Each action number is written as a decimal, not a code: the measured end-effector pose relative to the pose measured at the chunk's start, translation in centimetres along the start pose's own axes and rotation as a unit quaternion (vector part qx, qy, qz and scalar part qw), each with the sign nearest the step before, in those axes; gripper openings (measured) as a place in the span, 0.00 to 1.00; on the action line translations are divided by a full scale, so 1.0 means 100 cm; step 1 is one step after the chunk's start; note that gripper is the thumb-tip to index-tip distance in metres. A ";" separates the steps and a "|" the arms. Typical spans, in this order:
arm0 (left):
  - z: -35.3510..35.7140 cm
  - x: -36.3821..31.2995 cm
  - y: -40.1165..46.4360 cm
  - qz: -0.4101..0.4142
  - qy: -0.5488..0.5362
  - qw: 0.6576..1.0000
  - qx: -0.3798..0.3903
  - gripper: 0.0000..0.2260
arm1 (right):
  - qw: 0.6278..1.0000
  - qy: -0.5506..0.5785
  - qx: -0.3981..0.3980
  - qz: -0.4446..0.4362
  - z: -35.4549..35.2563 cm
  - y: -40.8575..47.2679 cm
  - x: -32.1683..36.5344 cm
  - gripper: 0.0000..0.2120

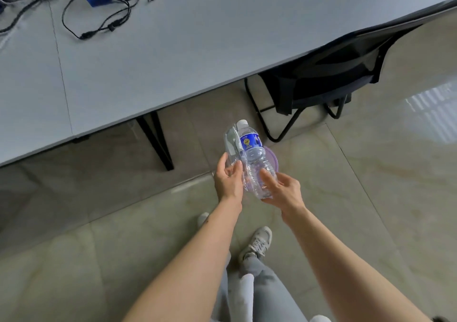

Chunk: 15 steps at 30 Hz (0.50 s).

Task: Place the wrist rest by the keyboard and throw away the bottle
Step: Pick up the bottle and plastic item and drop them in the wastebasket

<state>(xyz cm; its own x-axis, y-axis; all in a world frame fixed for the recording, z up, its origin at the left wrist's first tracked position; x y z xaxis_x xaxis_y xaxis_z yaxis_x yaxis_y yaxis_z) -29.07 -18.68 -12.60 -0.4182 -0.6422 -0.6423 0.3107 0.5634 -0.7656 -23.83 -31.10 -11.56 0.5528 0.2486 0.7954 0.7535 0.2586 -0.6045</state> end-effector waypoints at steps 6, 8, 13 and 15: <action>0.012 0.034 0.014 -0.049 0.009 0.999 -0.001 0.23 | 0.998 -0.015 -0.033 0.050 -0.017 0.018 -0.047 0.19; 0.015 0.043 0.024 -0.061 0.012 0.998 0.010 0.23 | 0.997 -0.015 -0.043 0.066 -0.018 0.025 -0.058 0.20; 0.022 0.062 0.056 -0.074 0.066 0.995 0.023 0.24 | 0.994 -0.010 -0.056 0.089 -0.015 0.050 -0.082 0.18; 0.026 0.068 0.069 -0.077 0.074 0.994 0.025 0.24 | 0.994 -0.015 -0.062 0.094 -0.016 0.063 -0.092 0.17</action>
<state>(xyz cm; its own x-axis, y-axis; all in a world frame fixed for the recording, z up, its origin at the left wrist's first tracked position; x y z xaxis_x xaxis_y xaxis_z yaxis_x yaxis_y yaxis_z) -27.54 -20.47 -22.33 -0.5834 -0.6341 -0.5075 0.2738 0.4347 -0.8579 -23.61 -33.24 -22.57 0.6786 0.3098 0.6660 0.6770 0.0880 -0.7307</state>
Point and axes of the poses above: each hand's wrist, its own y-axis towards the middle knuckle, its own z-axis out of the palm, x = y × z, the point moved 3 cm from there along y, towards the middle knuckle, and after that the axes turned 9 degrees about -z, right-handed, at the moved point
